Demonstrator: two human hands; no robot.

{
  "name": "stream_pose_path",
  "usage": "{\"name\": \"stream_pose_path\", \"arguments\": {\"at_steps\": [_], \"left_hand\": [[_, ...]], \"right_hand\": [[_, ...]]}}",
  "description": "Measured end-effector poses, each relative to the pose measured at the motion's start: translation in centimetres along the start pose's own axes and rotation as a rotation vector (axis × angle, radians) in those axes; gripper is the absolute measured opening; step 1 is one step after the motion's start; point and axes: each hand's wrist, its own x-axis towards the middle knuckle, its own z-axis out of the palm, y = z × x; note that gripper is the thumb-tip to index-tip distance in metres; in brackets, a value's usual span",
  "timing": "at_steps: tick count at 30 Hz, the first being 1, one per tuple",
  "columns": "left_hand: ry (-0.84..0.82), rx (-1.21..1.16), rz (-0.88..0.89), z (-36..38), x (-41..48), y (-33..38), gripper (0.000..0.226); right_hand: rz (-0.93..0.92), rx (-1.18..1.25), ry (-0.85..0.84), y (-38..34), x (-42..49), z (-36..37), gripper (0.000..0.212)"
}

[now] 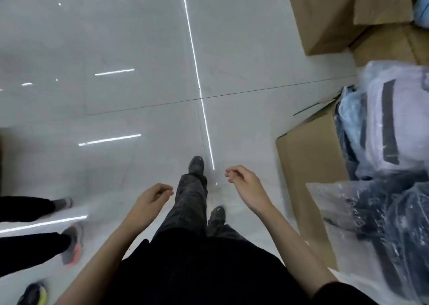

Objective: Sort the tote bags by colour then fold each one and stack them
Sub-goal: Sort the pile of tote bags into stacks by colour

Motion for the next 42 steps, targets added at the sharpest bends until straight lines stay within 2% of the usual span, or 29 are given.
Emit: {"name": "stream_pose_path", "arguments": {"at_steps": [4,7,10,14,17,23,27,31,35,39,42], "left_hand": [[0.090,-0.038,-0.115,-3.7,3.6,-0.1,0.014],[0.095,-0.041,-0.140,-6.1,9.4,3.6,0.018],[0.027,0.017,-0.071,-8.3,16.4,10.1,0.020],[-0.070,0.111,0.095,-10.5,26.4,21.1,0.011],[-0.122,0.166,0.172,-11.7,32.7,29.4,0.015],[-0.182,0.211,0.211,-13.5,45.4,41.6,0.016],[-0.098,0.158,0.096,-16.4,51.6,47.3,0.014],[-0.039,0.106,-0.004,-20.1,56.8,52.2,0.012],[0.017,0.071,-0.067,-23.5,63.3,56.9,0.015],[0.022,0.064,-0.071,-25.5,73.3,63.4,0.015],[-0.013,0.111,-0.017,-26.9,82.0,70.8,0.013]], "right_hand": [[-0.025,-0.071,-0.066,-3.7,6.5,-1.2,0.019],[0.012,-0.090,-0.072,-6.4,11.5,-3.0,0.017],[0.063,-0.072,0.003,-9.1,15.5,-5.9,0.016],[0.115,-0.047,0.126,-12.8,20.9,-10.7,0.020],[0.141,-0.019,0.178,-15.5,25.0,-14.1,0.022],[0.175,-0.060,0.210,-20.9,37.4,-22.4,0.024],[0.142,-0.119,0.124,-29.1,47.8,-28.3,0.025],[0.063,-0.177,0.043,-38.2,58.4,-33.4,0.013],[-0.008,-0.207,0.005,-47.0,68.7,-37.3,0.019],[0.004,-0.248,-0.047,-52.9,78.6,-41.0,0.022],[0.072,-0.261,-0.017,-56.2,84.4,-44.7,0.023]]}}
